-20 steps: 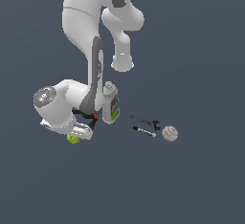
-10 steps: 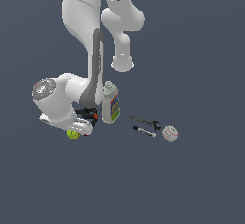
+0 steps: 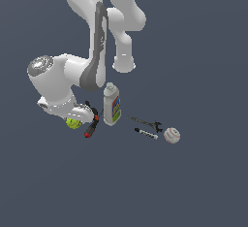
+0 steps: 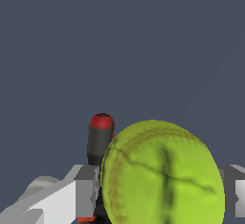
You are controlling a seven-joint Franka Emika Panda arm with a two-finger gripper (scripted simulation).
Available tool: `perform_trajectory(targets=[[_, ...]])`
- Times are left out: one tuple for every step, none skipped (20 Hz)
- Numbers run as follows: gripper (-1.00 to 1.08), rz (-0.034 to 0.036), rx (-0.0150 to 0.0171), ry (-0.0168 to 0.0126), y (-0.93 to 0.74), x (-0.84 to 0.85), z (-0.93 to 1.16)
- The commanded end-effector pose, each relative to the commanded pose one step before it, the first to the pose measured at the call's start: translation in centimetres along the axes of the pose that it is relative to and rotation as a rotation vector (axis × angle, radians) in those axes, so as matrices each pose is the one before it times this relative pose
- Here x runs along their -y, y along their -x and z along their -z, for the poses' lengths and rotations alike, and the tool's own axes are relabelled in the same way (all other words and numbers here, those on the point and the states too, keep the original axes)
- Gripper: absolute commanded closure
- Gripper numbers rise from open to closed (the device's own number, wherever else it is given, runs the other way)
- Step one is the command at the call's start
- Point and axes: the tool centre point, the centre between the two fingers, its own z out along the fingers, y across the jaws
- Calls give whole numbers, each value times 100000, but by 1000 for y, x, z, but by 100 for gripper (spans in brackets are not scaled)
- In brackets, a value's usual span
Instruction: Pick up a designated object from a clutter of objects.
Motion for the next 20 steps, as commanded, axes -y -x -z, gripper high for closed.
perform_trajectory(targets=[[108, -11, -233, -20, 1072, -49, 2031], [108, 0, 0, 0, 444, -16, 783], [108, -11, -1, -48, 446, -31, 783], [108, 0, 0, 0, 446, -18, 790], [108, 0, 0, 0, 447, -19, 793], [108, 0, 0, 0, 448, -20, 797], [108, 0, 0, 0, 449, -21, 801], [108, 0, 0, 0, 450, -22, 806], [108, 0, 0, 0, 451, -24, 811], [108, 0, 0, 0, 453, -25, 816], [108, 0, 0, 0, 455, -26, 823], [108, 0, 0, 0, 457, -27, 830], [108, -33, 7, 60, 461, -32, 839], [108, 0, 0, 0, 463, -30, 847], [108, 0, 0, 0, 467, -31, 857], [108, -16, 3, 67, 471, -24, 872], [108, 0, 0, 0, 475, -33, 881], [108, 0, 0, 0, 481, -35, 895], [108, -18, 3, 67, 488, -26, 916], [108, 0, 0, 0, 494, -36, 930]])
